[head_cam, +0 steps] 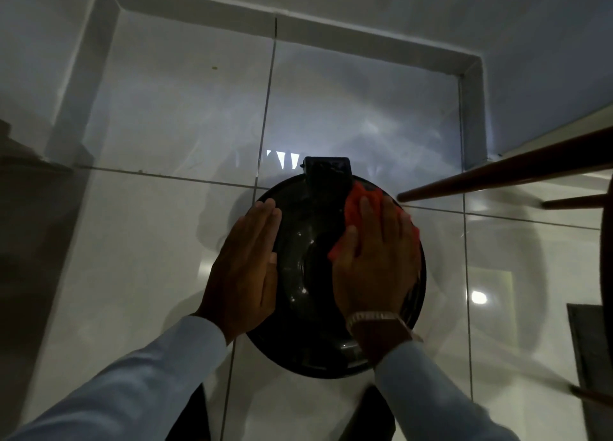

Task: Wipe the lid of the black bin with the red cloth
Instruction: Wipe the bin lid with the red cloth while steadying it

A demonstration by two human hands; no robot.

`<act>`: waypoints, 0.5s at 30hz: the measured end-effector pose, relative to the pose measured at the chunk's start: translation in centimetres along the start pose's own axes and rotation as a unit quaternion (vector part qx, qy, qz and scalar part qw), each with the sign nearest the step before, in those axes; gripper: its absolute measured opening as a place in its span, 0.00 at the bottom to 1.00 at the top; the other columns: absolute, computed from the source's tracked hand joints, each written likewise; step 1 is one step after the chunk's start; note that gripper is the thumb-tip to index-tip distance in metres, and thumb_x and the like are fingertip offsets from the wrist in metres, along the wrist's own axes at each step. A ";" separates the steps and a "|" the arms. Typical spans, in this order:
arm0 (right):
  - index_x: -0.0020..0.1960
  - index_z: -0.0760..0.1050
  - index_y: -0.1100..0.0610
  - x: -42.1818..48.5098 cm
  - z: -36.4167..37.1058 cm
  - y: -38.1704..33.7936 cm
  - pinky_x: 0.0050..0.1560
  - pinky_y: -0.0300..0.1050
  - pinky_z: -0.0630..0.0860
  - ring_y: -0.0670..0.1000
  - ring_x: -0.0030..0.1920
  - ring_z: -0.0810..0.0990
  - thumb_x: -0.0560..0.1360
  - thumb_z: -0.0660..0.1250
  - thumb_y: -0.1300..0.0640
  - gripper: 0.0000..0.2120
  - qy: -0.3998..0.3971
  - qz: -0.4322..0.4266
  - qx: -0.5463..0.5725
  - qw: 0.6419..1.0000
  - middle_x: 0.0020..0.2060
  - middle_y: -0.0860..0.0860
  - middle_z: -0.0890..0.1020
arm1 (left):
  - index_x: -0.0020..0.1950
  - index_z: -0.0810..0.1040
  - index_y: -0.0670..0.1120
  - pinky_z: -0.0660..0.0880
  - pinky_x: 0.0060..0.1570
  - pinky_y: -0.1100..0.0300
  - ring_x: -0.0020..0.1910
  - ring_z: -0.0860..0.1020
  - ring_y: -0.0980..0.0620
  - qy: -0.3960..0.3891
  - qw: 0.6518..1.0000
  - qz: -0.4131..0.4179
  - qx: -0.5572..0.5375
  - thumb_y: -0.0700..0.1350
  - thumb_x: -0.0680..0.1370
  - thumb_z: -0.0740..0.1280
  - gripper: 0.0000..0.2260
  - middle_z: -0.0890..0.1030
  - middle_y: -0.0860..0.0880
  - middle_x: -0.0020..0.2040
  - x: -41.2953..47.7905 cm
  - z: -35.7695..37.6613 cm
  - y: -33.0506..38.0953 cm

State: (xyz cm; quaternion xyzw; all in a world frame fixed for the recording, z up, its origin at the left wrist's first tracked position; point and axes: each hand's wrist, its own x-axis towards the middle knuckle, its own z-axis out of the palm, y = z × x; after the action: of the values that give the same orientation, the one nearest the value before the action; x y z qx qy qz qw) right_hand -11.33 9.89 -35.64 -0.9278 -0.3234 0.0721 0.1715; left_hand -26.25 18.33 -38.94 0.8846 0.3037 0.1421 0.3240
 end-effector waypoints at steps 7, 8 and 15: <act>0.72 0.67 0.52 -4.9 -0.8 2.4 0.72 0.68 0.60 0.60 0.77 0.59 0.78 0.57 0.47 0.23 -0.046 -0.155 -0.034 0.986 0.75 0.55 0.67 | 0.75 0.55 0.41 0.51 0.77 0.54 0.77 0.56 0.44 0.001 1.000 0.002 0.000 0.46 0.81 0.50 0.23 0.58 0.41 0.77 -0.1 0.1 -0.4; 0.72 0.66 0.52 -4.3 -1.0 3.1 0.72 0.68 0.60 0.60 0.77 0.59 0.78 0.56 0.47 0.24 -0.043 -0.130 -0.030 0.990 0.75 0.55 0.66 | 0.75 0.54 0.42 0.51 0.77 0.55 0.77 0.56 0.44 0.003 1.000 0.002 0.000 0.48 0.82 0.49 0.23 0.58 0.42 0.76 -0.1 0.2 -0.5; 0.73 0.66 0.51 -2.7 0.8 -0.9 0.76 0.64 0.57 0.58 0.78 0.57 0.79 0.57 0.46 0.24 -0.031 -0.168 -0.042 0.984 0.75 0.53 0.66 | 0.75 0.56 0.40 0.51 0.77 0.55 0.77 0.57 0.44 0.006 1.000 0.009 0.002 0.50 0.82 0.47 0.23 0.59 0.41 0.76 0.0 0.4 -0.6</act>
State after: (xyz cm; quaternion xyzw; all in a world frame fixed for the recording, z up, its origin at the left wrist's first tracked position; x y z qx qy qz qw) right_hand -14.14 9.01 -35.97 -0.8637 -0.4830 0.0573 0.1320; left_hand -26.34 18.50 -39.65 0.8872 0.2976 0.1497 0.3192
